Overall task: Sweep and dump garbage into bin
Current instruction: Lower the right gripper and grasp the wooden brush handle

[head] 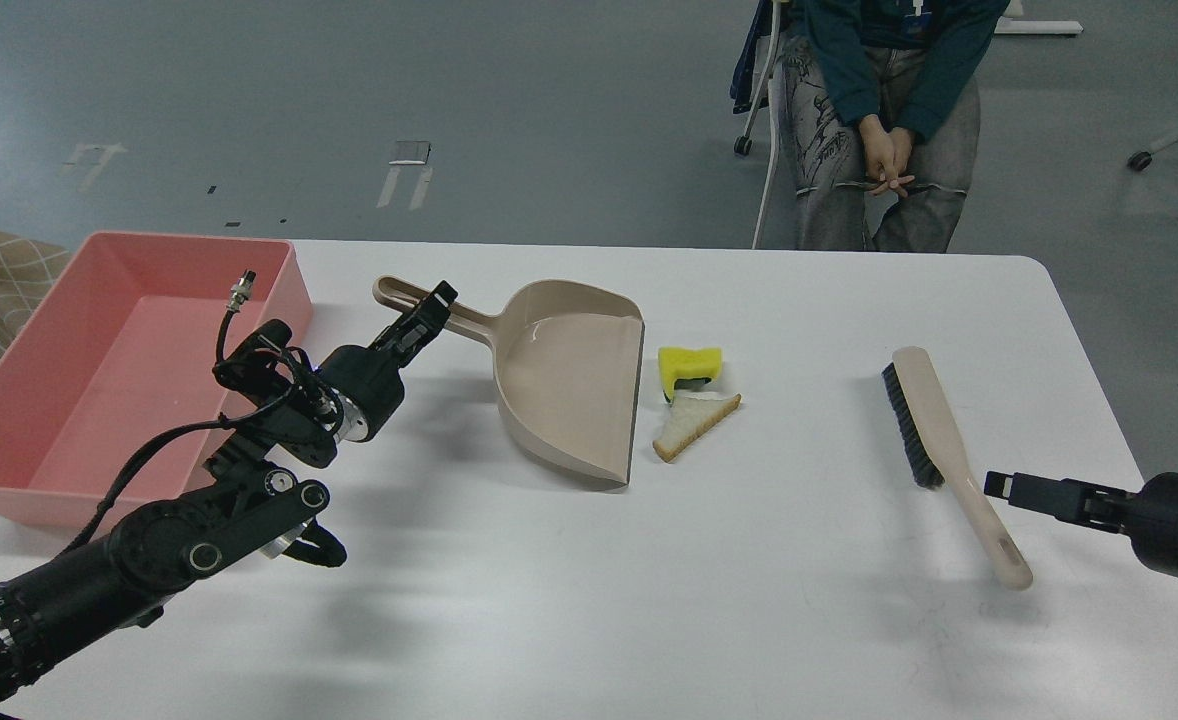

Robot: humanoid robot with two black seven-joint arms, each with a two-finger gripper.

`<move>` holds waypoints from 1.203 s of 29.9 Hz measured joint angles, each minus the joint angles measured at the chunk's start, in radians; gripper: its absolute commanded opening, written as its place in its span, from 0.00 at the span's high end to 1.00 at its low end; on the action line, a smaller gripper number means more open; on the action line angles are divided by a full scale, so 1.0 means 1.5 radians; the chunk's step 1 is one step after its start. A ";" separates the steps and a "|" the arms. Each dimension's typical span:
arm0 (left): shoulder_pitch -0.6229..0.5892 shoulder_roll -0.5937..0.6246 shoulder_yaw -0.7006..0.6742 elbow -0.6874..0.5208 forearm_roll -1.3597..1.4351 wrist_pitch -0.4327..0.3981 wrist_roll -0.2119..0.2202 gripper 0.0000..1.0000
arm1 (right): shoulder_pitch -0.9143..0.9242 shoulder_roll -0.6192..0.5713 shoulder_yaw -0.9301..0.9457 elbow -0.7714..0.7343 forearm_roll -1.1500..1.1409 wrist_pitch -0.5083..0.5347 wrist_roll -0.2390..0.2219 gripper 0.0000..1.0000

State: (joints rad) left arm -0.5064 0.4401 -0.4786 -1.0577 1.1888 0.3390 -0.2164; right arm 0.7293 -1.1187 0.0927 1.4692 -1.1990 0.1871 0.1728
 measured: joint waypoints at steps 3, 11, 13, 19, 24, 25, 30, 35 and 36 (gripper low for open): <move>0.000 0.000 0.000 -0.001 0.000 0.000 0.000 1.00 | 0.000 0.015 0.000 0.003 0.000 0.000 -0.005 0.04; 0.001 0.000 0.000 -0.001 0.000 0.000 -0.001 1.00 | -0.001 0.034 -0.002 0.005 0.001 0.001 -0.018 0.11; 0.001 0.000 0.000 -0.001 0.000 0.000 -0.001 1.00 | -0.002 0.034 -0.003 0.005 0.001 0.002 -0.020 0.15; 0.003 0.001 0.000 -0.001 0.000 0.000 -0.001 1.00 | -0.006 0.034 -0.006 0.007 -0.001 0.003 -0.028 0.43; 0.003 0.000 -0.001 -0.001 0.000 0.001 -0.001 1.00 | -0.012 0.034 -0.006 0.013 -0.001 0.008 -0.035 0.44; 0.003 0.000 -0.001 -0.001 0.000 0.001 -0.001 1.00 | -0.013 0.034 -0.006 0.013 -0.001 0.009 -0.036 0.44; 0.003 0.000 -0.001 -0.001 0.000 0.001 -0.005 1.00 | -0.014 0.034 -0.006 0.014 -0.001 0.009 -0.039 0.44; 0.004 0.000 -0.001 -0.001 0.000 0.001 -0.006 1.00 | -0.011 0.035 -0.005 0.016 0.000 0.009 -0.042 0.45; 0.004 0.000 -0.001 -0.001 0.000 0.001 -0.006 1.00 | -0.011 0.035 -0.005 0.016 0.000 0.009 -0.042 0.45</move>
State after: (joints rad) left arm -0.5002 0.4403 -0.4795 -1.0599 1.1888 0.3408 -0.2258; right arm 0.7129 -1.0664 0.0855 1.4939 -1.1996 0.2002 0.1094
